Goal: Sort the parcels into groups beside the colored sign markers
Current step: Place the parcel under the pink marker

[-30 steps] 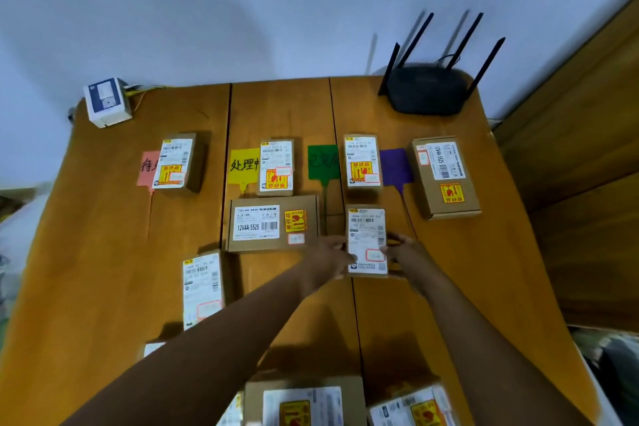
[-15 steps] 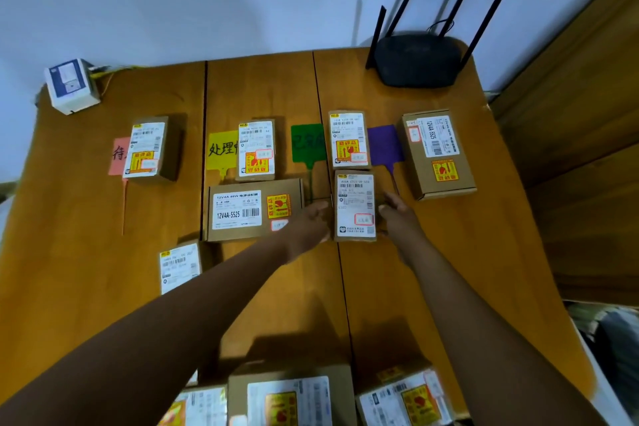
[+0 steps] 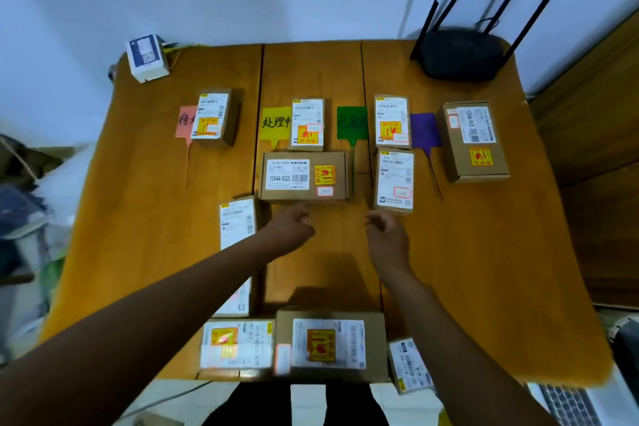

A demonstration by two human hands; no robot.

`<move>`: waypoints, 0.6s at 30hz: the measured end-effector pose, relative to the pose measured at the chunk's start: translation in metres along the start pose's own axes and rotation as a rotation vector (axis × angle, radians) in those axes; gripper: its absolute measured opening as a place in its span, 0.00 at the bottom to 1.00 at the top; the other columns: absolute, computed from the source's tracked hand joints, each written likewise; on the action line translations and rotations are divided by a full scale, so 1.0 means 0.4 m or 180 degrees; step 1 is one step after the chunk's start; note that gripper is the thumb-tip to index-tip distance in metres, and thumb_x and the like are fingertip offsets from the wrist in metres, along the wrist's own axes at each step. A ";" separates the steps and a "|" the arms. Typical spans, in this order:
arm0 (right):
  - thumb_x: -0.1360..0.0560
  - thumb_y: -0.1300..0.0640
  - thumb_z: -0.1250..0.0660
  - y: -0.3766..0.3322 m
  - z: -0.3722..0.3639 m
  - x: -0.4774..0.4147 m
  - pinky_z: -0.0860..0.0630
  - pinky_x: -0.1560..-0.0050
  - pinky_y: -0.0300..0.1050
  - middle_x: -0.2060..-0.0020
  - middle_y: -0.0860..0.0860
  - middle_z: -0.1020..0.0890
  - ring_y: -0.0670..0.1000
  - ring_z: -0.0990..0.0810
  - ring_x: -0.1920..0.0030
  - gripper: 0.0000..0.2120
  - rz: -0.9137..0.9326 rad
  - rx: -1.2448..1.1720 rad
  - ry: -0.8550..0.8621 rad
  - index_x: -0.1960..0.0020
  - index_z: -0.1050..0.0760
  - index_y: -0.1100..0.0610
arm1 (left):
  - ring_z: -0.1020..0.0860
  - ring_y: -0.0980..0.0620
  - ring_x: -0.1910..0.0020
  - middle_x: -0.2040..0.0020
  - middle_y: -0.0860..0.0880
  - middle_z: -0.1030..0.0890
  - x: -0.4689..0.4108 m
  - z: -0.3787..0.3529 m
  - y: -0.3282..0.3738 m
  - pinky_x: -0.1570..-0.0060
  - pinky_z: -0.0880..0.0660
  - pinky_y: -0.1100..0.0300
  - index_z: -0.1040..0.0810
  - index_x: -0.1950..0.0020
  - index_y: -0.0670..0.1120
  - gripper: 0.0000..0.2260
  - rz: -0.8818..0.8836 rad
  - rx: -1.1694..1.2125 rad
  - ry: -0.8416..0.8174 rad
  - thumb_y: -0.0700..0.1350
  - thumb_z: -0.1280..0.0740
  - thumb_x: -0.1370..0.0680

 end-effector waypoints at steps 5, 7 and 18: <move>0.20 0.59 0.37 -0.068 -0.218 0.054 0.24 0.39 0.51 0.40 0.52 0.20 0.53 0.22 0.40 0.17 -0.0074 0.0420 -0.1211 0.32 0.23 0.56 | 0.17 0.42 0.50 0.51 0.42 0.17 0.039 0.126 -0.095 0.48 0.19 0.45 0.19 0.52 0.48 0.06 0.0019 0.0279 0.0652 0.39 0.33 0.25; 0.20 0.58 0.38 -0.091 -0.302 0.082 0.23 0.44 0.50 0.46 0.51 0.19 0.54 0.21 0.44 0.14 -0.0054 0.0472 -0.1479 0.38 0.20 0.54 | 0.17 0.42 0.53 0.56 0.45 0.16 0.057 0.177 -0.137 0.52 0.19 0.48 0.20 0.56 0.51 0.08 0.0101 0.0417 0.1064 0.38 0.34 0.25; 0.19 0.51 0.42 -0.061 -0.601 0.143 0.21 0.38 0.56 0.42 0.51 0.16 0.53 0.16 0.46 0.16 -0.0623 -0.0022 -0.1614 0.33 0.25 0.47 | 0.19 0.41 0.43 0.39 0.40 0.18 0.049 0.252 -0.386 0.41 0.24 0.51 0.20 0.38 0.42 0.20 0.0737 0.1152 0.0900 0.55 0.42 0.17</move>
Point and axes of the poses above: each hand's wrist, its own x-axis away from the middle knuckle, its own z-axis out of the back of the hand, y = z × x, the point moved 5 cm from there along -x, towards the middle knuckle
